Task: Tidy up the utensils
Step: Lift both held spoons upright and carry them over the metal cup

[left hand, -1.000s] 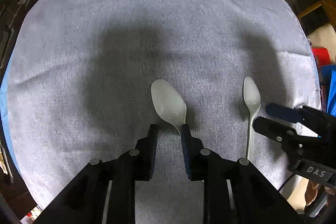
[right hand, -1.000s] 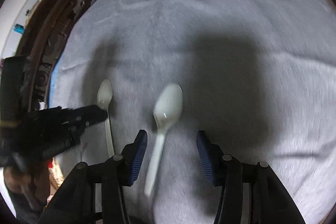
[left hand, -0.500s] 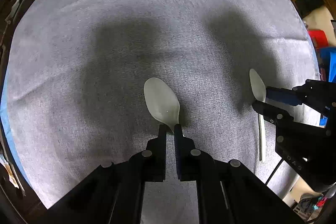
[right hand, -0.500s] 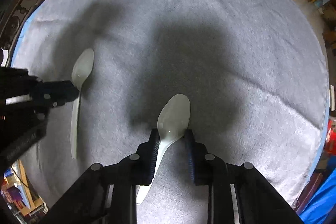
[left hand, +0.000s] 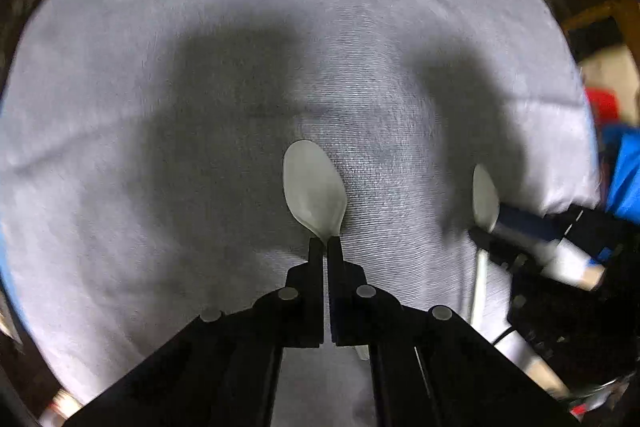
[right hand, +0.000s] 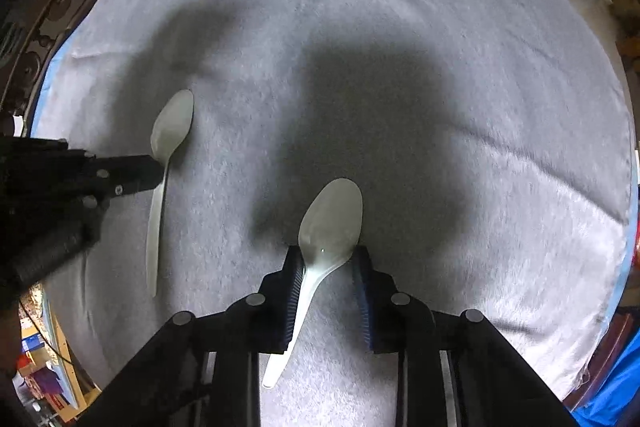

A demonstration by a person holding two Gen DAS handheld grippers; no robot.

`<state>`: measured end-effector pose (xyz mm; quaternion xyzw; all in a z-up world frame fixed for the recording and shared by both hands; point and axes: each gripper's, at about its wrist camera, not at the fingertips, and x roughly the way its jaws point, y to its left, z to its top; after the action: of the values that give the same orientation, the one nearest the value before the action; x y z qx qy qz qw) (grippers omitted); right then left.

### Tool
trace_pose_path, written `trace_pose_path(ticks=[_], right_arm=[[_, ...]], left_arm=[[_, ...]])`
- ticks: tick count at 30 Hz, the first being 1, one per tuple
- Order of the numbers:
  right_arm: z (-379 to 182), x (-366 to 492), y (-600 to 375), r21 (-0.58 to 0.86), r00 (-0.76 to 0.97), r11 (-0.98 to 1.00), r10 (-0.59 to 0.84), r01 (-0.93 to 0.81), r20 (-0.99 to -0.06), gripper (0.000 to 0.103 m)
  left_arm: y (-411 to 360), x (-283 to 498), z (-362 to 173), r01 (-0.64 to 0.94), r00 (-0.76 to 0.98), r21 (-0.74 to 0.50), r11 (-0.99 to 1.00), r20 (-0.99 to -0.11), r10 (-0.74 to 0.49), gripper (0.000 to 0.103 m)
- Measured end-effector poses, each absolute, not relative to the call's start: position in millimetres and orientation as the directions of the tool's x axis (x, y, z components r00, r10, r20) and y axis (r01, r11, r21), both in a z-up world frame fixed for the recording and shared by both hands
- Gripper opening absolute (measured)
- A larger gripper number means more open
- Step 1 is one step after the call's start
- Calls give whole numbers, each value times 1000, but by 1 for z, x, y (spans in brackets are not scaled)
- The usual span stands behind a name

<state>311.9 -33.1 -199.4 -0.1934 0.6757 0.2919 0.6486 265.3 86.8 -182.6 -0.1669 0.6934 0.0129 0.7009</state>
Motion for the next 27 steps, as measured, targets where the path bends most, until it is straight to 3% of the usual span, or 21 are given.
trace_pose_path(ticks=[3, 5, 6, 7, 11, 13, 18, 27], right_arm=[[-200, 313, -39, 169, -94, 763, 141, -624, -986, 28], [-200, 314, -40, 179, -96, 763, 153, -622, -984, 28], [-201, 316, -44, 186, -100, 764, 159, -618, -982, 28], [-202, 317, -46, 193, -104, 764, 165, -616, -981, 28], [-203, 327, -55, 208, -112, 763, 177, -613, -978, 28], [-200, 329, -60, 205, -111, 759, 174, -618, -979, 28], [-200, 324, -64, 190, -106, 748, 159, -635, -982, 28], [-200, 312, -85, 243, -110, 776, 221, -582, -969, 27]], left_arm=[[100, 268, -178, -321, 97, -288, 902, -958, -271, 6], [101, 269, -175, -342, 109, -301, 890, -954, -281, 24], [99, 273, -176, -347, 111, -305, 887, -952, -284, 38], [99, 275, -176, -353, 117, -307, 884, -952, -284, 44], [96, 289, -183, -364, 92, -262, 894, -965, -246, 41], [92, 292, -182, -359, 95, -219, 907, -976, -197, 28], [76, 293, -179, -254, 82, -139, 957, -989, -122, 27], [93, 253, -185, -269, 113, -166, 949, -984, -140, 27]])
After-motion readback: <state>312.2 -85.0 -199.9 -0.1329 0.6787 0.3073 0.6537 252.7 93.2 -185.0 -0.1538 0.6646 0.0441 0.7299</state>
